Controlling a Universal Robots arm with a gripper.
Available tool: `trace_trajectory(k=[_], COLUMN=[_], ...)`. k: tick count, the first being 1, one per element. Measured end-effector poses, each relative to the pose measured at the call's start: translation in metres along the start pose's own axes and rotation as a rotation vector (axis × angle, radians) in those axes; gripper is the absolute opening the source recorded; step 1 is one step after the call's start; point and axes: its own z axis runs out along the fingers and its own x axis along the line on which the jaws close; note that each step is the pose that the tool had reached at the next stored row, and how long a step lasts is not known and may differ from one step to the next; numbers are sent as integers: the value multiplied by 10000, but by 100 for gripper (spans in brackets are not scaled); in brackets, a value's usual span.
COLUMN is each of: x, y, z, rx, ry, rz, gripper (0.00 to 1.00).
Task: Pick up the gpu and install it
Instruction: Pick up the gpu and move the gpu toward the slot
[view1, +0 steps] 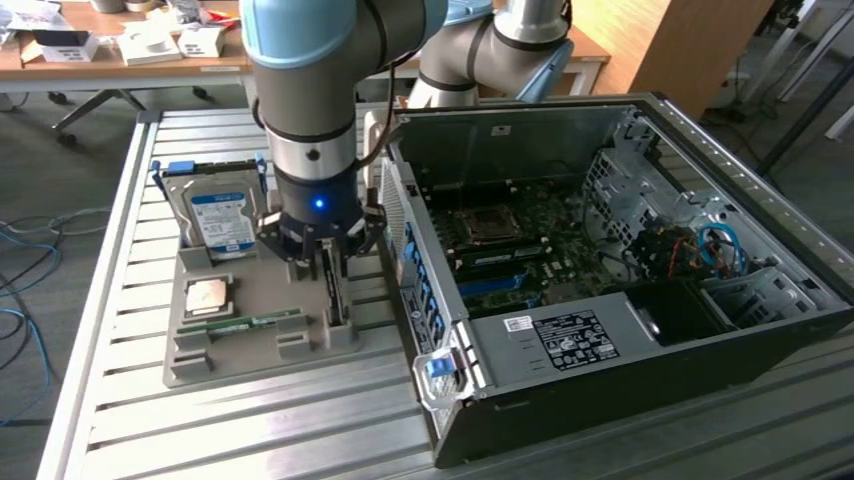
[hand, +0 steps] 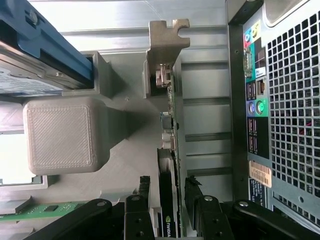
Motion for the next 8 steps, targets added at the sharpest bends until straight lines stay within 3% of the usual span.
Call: trace_trajectory(k=[8], x=[-3], y=[0], z=[10], rx=[0], ry=[0], rz=[1], gripper=[42])
